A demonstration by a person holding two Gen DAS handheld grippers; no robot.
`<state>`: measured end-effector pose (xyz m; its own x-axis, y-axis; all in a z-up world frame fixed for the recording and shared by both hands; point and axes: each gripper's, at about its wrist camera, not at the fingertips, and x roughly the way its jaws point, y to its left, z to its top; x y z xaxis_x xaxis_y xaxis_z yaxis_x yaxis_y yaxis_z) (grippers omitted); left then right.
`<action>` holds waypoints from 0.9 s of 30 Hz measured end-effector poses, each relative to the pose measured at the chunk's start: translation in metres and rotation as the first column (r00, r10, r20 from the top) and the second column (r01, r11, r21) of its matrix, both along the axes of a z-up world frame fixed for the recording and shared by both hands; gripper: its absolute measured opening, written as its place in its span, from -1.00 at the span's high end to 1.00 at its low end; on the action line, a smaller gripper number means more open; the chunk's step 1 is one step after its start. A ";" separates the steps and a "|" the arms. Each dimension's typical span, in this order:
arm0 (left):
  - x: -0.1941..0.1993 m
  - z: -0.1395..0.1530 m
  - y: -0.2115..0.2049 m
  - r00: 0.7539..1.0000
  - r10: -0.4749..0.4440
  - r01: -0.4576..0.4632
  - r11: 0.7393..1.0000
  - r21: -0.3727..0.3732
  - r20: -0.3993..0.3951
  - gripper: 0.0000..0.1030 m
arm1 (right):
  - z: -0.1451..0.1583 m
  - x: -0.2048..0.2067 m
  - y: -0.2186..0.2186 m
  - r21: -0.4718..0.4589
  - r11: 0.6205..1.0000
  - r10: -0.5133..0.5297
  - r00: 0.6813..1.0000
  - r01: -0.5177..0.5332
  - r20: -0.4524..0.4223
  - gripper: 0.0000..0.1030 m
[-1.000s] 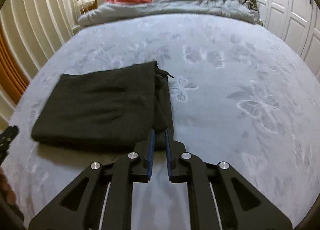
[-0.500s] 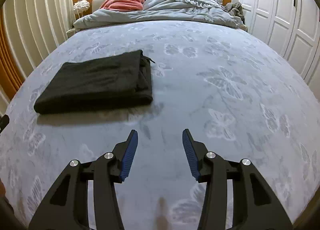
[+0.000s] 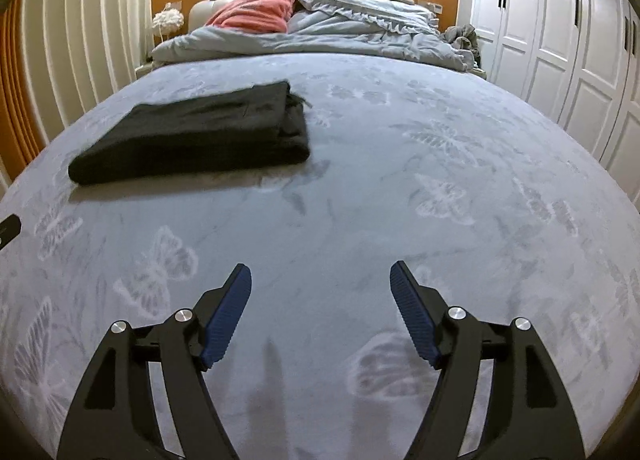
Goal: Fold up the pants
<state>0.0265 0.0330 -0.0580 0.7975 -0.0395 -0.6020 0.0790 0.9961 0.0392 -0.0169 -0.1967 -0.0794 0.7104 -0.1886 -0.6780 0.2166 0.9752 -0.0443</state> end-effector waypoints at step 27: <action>0.005 -0.019 -0.010 1.000 0.006 -0.005 0.998 0.064 -0.026 -0.49 | -0.009 0.003 0.004 -0.045 0.999 -0.015 1.000 0.014 -0.021 -0.72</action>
<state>0.0315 0.0226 -0.0768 0.7816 0.0037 -0.6238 0.0755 0.9921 0.1005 -0.0136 -0.1927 -0.0889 0.6929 -0.2290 -0.6837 0.2292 0.9690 -0.0922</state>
